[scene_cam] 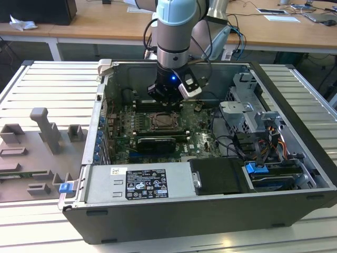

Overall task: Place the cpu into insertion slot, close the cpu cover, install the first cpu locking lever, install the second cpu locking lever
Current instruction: 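Install the first cpu locking lever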

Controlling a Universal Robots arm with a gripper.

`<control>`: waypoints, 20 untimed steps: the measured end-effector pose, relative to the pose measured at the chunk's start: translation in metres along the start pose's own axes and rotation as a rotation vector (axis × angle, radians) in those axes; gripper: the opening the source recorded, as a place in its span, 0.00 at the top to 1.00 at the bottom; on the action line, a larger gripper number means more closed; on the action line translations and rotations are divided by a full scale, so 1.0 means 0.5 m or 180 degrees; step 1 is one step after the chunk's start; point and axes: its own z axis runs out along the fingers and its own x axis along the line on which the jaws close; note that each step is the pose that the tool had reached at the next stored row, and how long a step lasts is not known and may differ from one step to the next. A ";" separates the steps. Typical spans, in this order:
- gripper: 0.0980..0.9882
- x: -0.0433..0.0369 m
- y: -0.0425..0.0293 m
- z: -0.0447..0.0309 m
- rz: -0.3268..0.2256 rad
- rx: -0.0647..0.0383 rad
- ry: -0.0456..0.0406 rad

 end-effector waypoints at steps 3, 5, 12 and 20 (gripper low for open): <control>0.99 0.000 0.000 0.001 -0.0001 0.0038 0.0002; 0.99 0.000 0.000 0.002 -0.0001 0.0046 0.0003; 0.99 0.000 -0.001 0.006 -0.0002 0.0065 0.0003; 0.99 0.000 0.000 -0.001 -0.0002 0.0078 0.0004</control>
